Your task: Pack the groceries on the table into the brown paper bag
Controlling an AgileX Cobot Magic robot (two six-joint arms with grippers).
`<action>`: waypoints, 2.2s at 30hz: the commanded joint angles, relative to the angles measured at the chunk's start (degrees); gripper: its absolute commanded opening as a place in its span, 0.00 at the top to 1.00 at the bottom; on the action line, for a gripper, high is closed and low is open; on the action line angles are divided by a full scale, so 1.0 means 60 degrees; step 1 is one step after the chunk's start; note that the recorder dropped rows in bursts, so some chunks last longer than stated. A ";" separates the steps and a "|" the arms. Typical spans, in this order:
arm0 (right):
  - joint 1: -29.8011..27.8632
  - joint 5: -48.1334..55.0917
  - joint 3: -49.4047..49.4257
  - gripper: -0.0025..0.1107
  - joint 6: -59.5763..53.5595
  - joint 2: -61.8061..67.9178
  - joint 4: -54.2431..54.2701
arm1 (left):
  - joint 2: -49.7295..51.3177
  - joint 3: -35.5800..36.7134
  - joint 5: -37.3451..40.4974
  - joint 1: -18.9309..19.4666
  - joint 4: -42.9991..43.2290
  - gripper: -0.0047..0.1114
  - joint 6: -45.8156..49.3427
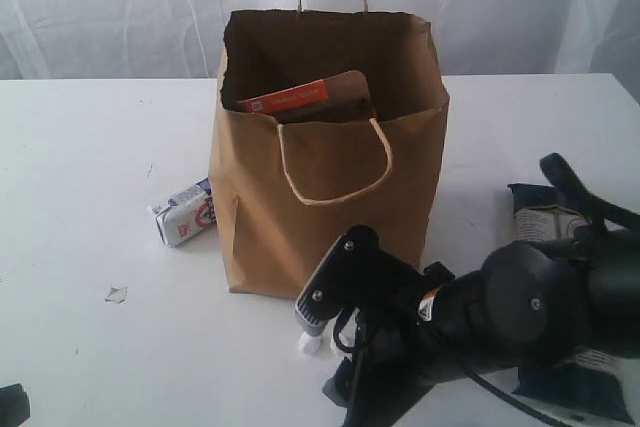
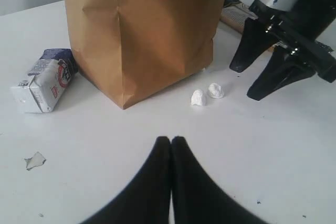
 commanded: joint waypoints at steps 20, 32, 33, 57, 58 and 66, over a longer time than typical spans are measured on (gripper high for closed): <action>0.0019 0.0339 -0.0905 0.78 -0.0313 0.1741 0.0001 | -0.0047 0.0022 -0.0003 -0.0054 -0.0042 0.96 -0.0004; 0.0019 0.0741 -0.0905 0.98 0.0999 -0.0031 0.0034 | -0.0047 0.0022 -0.0003 -0.0054 -0.0042 0.96 -0.0004; 0.0019 0.0837 -0.0905 0.98 0.1026 -0.0342 0.0034 | -0.0047 0.0022 -0.0003 -0.0054 -0.0042 0.96 -0.0004; 0.0019 0.1277 -0.0905 0.42 0.2906 -0.0047 0.0018 | -0.0047 0.0022 -0.0003 -0.0054 -0.0042 0.96 -0.0004; 0.0019 0.1115 -0.0905 0.43 0.3069 0.0228 0.0018 | -0.0047 0.0022 -0.0003 -0.0054 -0.0042 0.96 -0.0004; 0.0083 0.1127 -0.1757 0.43 0.3380 0.1844 0.0035 | -0.0047 0.0022 -0.0003 -0.0054 -0.0042 0.96 -0.0004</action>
